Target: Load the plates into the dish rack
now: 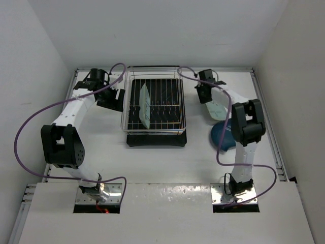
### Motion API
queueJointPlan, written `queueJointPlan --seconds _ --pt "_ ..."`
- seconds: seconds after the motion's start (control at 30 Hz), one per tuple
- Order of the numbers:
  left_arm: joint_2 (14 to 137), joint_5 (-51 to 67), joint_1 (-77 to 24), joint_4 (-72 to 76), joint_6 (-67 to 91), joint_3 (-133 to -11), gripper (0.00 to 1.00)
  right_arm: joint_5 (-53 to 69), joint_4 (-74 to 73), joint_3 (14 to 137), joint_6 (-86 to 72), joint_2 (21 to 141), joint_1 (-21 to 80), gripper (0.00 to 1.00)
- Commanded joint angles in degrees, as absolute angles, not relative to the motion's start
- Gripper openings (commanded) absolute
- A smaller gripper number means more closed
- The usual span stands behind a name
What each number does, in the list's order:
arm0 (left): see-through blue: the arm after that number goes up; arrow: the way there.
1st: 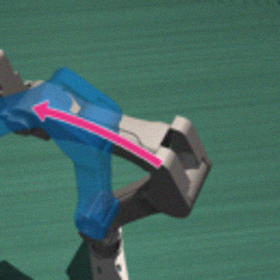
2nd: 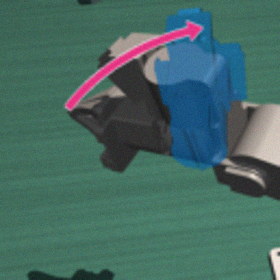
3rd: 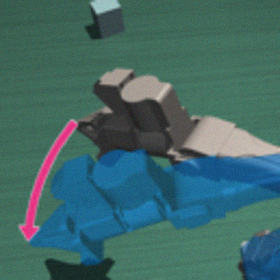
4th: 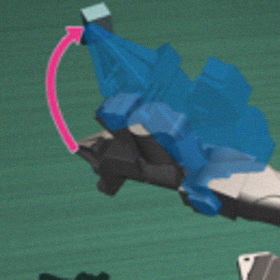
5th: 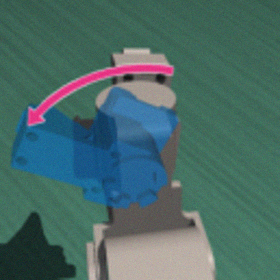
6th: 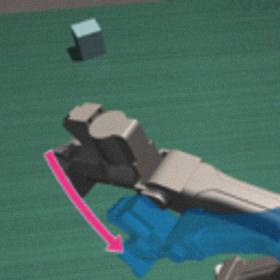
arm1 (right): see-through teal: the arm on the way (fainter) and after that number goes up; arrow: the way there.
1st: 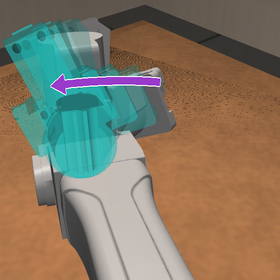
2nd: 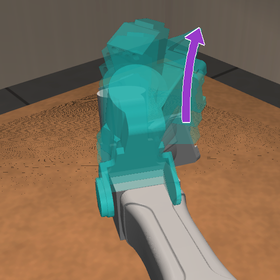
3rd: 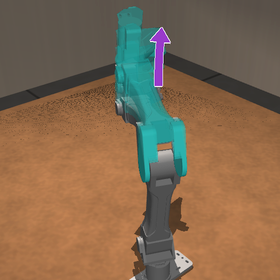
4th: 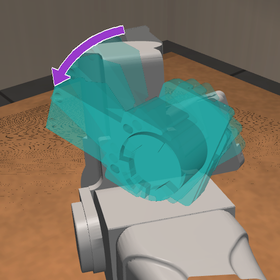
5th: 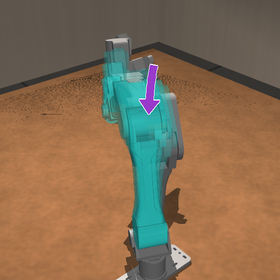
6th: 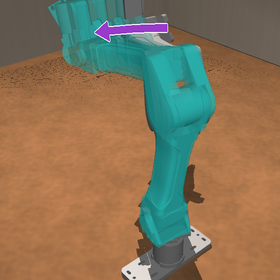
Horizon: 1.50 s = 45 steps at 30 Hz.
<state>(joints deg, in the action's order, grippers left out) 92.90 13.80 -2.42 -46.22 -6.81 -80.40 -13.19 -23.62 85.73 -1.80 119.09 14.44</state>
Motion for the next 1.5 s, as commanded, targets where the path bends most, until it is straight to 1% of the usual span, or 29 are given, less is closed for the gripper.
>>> queueJointPlan --seconds 0.0,0.1,0.27,0.43,0.47,0.53,0.57,0.6,0.67,0.7,0.73,0.77,0.87,0.9,0.97,1.07,1.17,1.47 --pt "92.5 12.4 -0.8 -46.1 -7.2 -81.1 0.76 -2.7 -22.8 85.6 -12.7 109.0 8.5 0.0" --pt "92.0 12.9 -0.8 -46.6 -7.2 -81.1 0.76 2.9 -20.7 84.3 -19.1 102.1 5.3 0.0" --pt "91.5 12.9 -0.8 -46.6 -6.7 -81.1 0.76 4.2 -18.2 82.4 -23.7 91.2 4.1 0.0" --pt "89.7 13.4 -0.8 -46.6 -6.7 -81.1 0.76 6.8 -17.3 81.6 -29.0 84.1 3.4 0.0" --pt "89.7 13.4 -0.8 -46.6 -6.7 -81.1 0.76 9.0 -17.1 81.7 -30.0 83.2 3.4 0.0" --pt "89.2 14.0 -0.8 -46.6 -6.7 -80.6 0.76 11.7 -14.7 80.2 -35.3 79.9 3.9 0.0" --pt "88.5 14.0 -0.8 -46.6 -6.7 -80.6 0.76 16.5 -13.2 79.4 -37.2 78.9 4.3 0.0" --pt "88.5 14.0 -0.8 -46.6 -6.7 -80.6 0.76 17.9 -7.7 76.8 -43.4 76.8 5.3 0.0" --pt "87.9 14.0 -0.8 -46.6 -6.7 -80.6 0.76 21.4 -2.0 74.6 -47.5 75.7 6.8 0.0" --pt "87.9 14.5 -0.8 -46.6 -6.7 -80.6 0.76 22.6 1.7 74.0 -53.1 74.8 9.9 0.0" --pt "87.4 14.5 -0.8 -46.6 -6.7 -80.6 0.76 23.1 5.3 73.3 -54.7 74.7 11.1 0.0" --pt "87.4 14.5 -0.8 -46.6 -6.7 -80.6 0.76 23.2 7.4 70.8 -57.8 74.4 14.8 0.0" --pt "86.7 14.5 -0.8 -46.6 -6.7 -80.1 0.76 22.9 17.2 67.1 -64.7 75.3 19.5 0.0" --pt "86.0 14.5 -0.8 -46.6 -6.7 -80.1 0.76 22.4 22.5 66.6 -66.9 75.8 21.6 0.0" --pt "86.0 14.5 -0.8 -46.6 -6.7 -79.5 0.76 22.4 24.9 67.0 -67.8 78.4 24.8 0.0" --pt "85.3 14.5 -0.8 -46.6 -6.7 -79.5 0.76 22.6 24.0 70.6 -67.1 82.6 29.4 0.0" --pt "84.8 14.5 -0.3 -46.6 -6.7 -79.0 0.76 22.5 22.1 72.2 -66.4 85.8 31.1 0.0" --pt "84.8 14.5 -0.3 -46.6 -6.7 -79.0 0.76 17.8 18.8 71.7 -64.2 88.0 32.2 0.0"
